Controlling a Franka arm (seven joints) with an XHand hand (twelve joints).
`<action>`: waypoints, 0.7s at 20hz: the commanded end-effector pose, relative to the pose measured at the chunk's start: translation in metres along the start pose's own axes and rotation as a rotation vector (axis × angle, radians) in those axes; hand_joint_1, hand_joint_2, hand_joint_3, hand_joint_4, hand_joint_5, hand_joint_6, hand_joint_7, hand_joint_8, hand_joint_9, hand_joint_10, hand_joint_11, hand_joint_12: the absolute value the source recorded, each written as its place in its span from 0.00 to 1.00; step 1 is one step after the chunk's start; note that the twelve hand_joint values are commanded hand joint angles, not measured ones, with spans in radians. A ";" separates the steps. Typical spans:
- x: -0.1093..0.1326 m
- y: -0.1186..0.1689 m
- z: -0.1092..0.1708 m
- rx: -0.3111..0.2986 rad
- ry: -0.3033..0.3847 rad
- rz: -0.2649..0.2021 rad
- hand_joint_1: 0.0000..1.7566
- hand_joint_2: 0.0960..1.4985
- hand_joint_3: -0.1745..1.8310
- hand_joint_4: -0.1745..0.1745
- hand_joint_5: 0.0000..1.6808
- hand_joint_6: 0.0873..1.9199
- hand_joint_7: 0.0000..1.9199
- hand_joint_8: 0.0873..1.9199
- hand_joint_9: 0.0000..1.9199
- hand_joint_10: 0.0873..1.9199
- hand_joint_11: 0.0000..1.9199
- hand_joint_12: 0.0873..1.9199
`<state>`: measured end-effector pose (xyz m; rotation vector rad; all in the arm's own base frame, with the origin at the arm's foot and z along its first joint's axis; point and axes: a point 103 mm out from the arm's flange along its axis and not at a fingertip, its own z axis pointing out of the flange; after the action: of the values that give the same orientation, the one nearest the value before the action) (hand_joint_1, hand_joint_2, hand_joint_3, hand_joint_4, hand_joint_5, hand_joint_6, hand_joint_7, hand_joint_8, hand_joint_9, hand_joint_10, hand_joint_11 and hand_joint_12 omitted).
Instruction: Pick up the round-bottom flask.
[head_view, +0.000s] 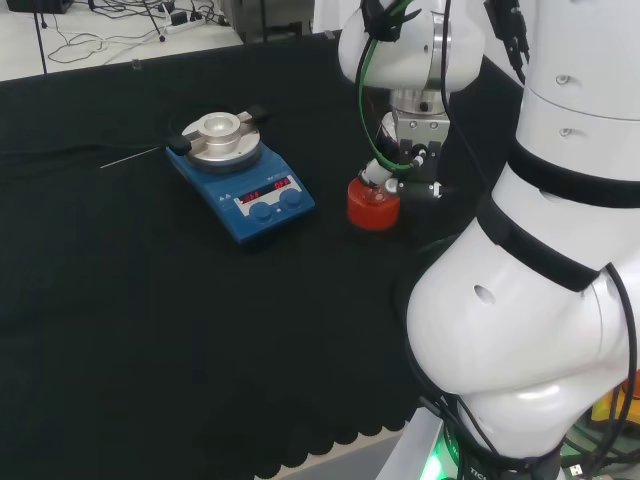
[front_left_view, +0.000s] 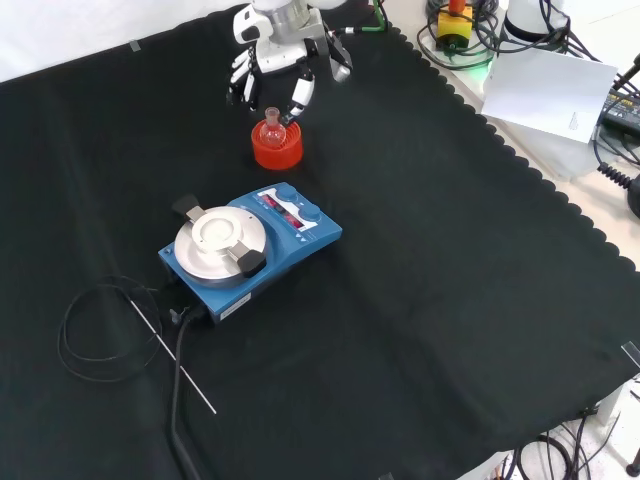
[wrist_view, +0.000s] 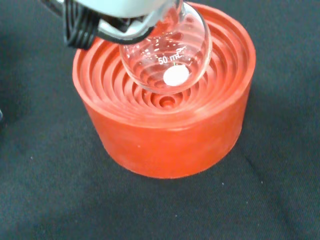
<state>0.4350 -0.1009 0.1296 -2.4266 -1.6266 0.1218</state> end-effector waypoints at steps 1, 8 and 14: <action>0.004 0.000 -0.025 0.002 0.012 0.006 0.62 0.45 0.41 1.00 0.68 0.44 0.21 0.29 0.33 0.27 0.18 0.67; 0.019 -0.001 -0.075 -0.034 0.037 -0.004 0.62 0.44 0.42 0.99 0.68 0.44 0.20 0.29 0.33 0.26 0.19 0.67; 0.040 0.002 -0.108 -0.058 0.043 -0.027 0.62 0.43 0.42 0.98 0.68 0.44 0.20 0.29 0.33 0.26 0.19 0.67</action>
<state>0.4583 -0.0919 0.2074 -2.4339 -1.6451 0.0300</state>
